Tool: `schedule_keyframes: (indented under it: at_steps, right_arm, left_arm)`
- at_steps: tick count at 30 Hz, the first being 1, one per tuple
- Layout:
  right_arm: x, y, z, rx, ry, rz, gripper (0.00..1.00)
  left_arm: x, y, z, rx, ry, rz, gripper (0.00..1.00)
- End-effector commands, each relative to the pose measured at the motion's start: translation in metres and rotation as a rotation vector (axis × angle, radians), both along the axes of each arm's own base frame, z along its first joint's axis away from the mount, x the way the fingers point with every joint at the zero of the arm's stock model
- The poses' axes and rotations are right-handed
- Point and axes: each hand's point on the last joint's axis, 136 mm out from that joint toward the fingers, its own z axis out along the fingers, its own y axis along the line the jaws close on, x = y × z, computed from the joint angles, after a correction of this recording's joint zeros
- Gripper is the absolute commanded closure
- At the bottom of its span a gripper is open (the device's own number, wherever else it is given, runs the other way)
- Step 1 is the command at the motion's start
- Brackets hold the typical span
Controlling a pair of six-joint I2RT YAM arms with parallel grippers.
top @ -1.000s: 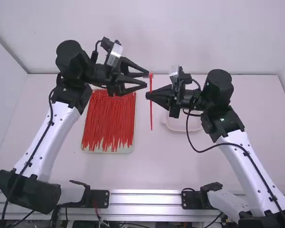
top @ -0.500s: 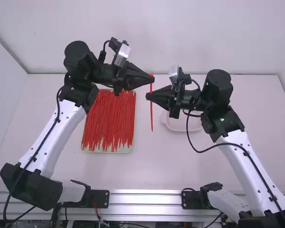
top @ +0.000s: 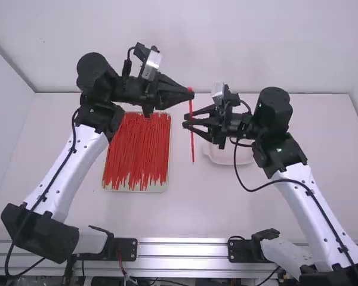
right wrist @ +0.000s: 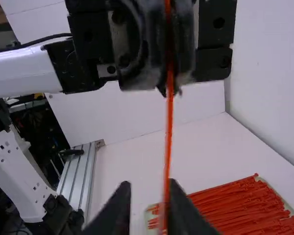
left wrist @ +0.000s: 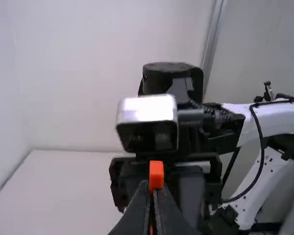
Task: Fasten the cable tie
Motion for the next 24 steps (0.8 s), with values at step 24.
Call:
schedule_keyframes:
  at_steps: [24]
  right_arm:
    - [-0.018,0.006,-0.022,-0.081,-0.047,0.067,0.55]
  left_arm:
    - [-0.013,0.03,0.096,-0.062,0.035,0.108,0.98]
